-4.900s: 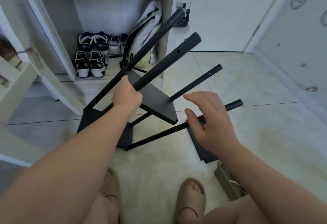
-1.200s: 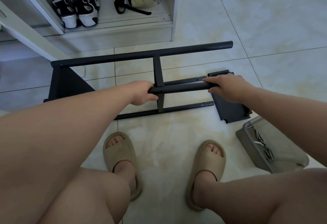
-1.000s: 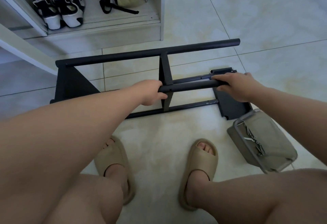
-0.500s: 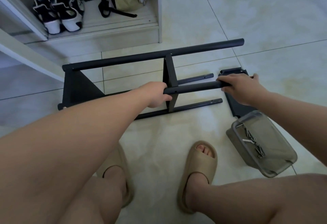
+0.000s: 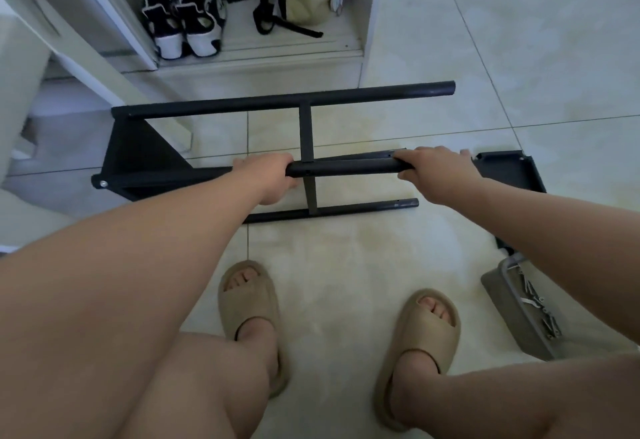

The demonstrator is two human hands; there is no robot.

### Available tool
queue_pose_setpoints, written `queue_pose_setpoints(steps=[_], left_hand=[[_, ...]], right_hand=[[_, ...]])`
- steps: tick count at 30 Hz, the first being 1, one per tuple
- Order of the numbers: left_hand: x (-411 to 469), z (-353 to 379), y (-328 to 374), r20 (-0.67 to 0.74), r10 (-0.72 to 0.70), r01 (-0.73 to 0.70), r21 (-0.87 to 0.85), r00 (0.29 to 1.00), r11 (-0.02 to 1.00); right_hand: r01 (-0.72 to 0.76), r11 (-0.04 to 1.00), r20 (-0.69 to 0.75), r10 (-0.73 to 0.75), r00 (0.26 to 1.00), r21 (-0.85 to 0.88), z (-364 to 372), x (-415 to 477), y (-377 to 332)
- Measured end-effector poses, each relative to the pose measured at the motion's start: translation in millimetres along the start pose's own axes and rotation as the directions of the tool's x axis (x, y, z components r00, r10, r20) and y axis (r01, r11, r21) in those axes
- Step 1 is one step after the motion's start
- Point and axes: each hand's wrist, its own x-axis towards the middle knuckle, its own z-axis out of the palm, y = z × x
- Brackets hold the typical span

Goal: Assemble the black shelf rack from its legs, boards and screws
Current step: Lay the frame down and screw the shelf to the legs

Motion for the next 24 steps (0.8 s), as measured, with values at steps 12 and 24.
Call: queue_pose_setpoints(steps=[12, 24], left_hand=[[-7, -11, 39, -0.34, 0.125, -0.127, 0.017, 0.932, 0.992], [-15, 48, 202, -0.102, 0.719, -0.688, 0.225, 0.687, 0.69]], right_hand=[[0.076, 0.997, 0.016, -0.077, 0.997, 0.023, 6, -47, 33], [-0.22, 0.975, 0.23, 0.208, 0.951, 0.031, 75, -159, 201]])
